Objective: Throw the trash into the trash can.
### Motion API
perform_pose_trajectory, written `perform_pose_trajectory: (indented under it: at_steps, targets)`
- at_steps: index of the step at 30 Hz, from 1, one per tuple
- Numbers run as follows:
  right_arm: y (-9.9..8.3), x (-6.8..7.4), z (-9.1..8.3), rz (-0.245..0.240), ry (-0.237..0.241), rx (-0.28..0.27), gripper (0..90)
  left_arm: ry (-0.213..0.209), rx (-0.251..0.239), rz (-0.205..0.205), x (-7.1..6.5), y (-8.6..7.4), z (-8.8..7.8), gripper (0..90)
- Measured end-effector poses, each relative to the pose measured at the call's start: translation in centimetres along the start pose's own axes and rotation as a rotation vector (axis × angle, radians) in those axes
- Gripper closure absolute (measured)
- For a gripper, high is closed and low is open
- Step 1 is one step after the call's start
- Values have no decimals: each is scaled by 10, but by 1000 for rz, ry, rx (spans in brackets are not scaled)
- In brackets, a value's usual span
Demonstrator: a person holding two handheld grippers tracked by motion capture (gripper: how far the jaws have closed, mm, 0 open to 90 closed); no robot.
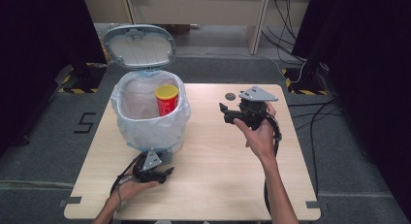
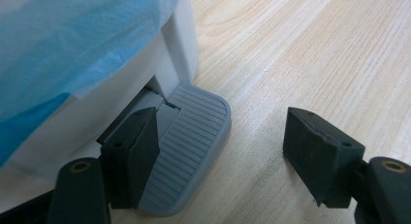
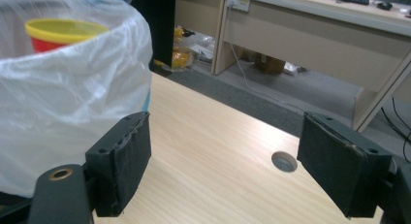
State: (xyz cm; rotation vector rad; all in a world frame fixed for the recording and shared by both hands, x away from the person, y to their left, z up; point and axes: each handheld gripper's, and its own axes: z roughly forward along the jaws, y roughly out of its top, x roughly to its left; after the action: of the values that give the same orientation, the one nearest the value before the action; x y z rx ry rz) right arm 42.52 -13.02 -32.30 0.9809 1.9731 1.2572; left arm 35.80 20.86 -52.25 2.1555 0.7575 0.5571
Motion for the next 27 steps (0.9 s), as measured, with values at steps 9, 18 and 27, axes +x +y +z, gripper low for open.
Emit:
perform_pose_trajectory:
  at_steps: [9,18,27]
  targets:
    - [-30,-7,-5,26,-15,23,197,1,-1,0,0,0,0,281]
    - [-55,-10,-5,53,-13,46,182,2,-2,0,0,0,0,281]
    - [-77,-7,-8,76,-4,45,155,-1,3,-3,0,0,0,281]
